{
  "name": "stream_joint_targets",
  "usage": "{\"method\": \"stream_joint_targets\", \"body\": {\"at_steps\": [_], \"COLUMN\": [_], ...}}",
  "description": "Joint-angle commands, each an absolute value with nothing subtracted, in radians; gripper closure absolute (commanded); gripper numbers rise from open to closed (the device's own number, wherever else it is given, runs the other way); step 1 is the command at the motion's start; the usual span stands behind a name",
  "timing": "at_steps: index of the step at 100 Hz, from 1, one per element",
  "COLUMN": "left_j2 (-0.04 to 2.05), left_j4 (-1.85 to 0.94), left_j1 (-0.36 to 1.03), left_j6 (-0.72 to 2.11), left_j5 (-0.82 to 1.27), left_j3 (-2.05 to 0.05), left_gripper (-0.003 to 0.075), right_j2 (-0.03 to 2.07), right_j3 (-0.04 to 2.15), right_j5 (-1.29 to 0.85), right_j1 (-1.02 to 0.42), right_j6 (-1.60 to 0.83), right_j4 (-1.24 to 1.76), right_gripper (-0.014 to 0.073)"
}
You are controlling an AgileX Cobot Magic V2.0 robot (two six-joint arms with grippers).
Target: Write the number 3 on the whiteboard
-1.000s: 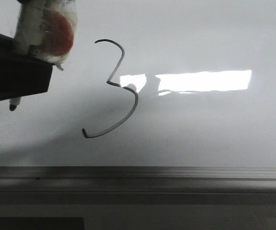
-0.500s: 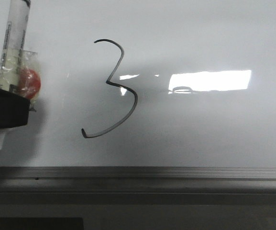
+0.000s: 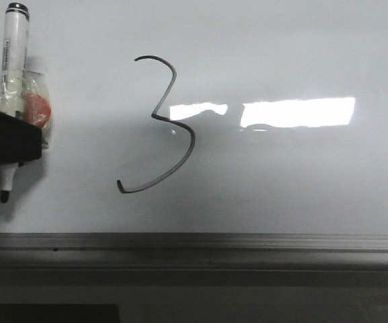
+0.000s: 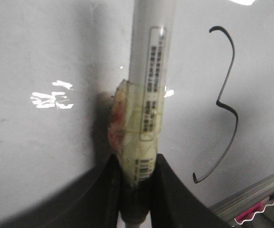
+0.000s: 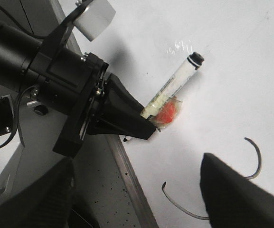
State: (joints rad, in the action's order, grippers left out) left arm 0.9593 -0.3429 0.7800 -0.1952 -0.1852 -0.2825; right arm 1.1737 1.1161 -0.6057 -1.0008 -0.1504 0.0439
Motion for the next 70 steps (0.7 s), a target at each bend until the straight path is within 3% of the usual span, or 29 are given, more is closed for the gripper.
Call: {"method": "stream_joint_targets", "body": {"at_steps": [1,12,19,39,48,56,60,68,70], "left_j2": [0.972,0.972,0.972,0.928,0.858,0.764,0.714,0.624,0.601], "left_j4": [-0.364,-0.364,-0.366,-0.369,-0.369,-0.357,-0.343,-0.265,-0.240], "left_j1": [0.765,0.765,0.765,0.765,0.765,0.765,0.765,0.765,0.765], "left_j6": [-0.199,-0.199,-0.199,-0.199,-0.199,-0.199,-0.196,-0.177,-0.164], "left_j5": [-0.239,-0.257,-0.257,-0.242,-0.206,-0.164,-0.146,-0.124,-0.124], "left_j3": [-0.303,-0.303,-0.303,-0.303,-0.303,-0.303,-0.303,-0.303,-0.303], "left_gripper": [0.0612,0.0377,0.0292,0.0281,0.0282,0.0351,0.0447,0.0717,0.0739], "right_j2": [1.146,1.146,1.146,1.142,1.124,1.089,1.068,1.024,1.011], "right_j3": [1.153,1.153,1.153,1.153,1.153,1.146,1.138,1.110,1.097], "right_j5": [-0.549,-0.547,-0.547,-0.569,-0.601,-0.599,-0.589,-0.551,-0.541], "right_j1": [-0.996,-0.996,-0.996,-0.996,-0.996,-0.996,-0.996,-0.996,-0.996], "right_j6": [-0.150,-0.150,-0.147,-0.143,-0.143,-0.141,-0.141,-0.138,-0.138], "right_j4": [0.042,0.042,0.042,0.042,0.039,0.036,0.034,0.032,0.032], "right_gripper": [0.0110,0.0110,0.0110,0.0125,0.0256,0.0502,0.0649,0.0644,0.0645]}}
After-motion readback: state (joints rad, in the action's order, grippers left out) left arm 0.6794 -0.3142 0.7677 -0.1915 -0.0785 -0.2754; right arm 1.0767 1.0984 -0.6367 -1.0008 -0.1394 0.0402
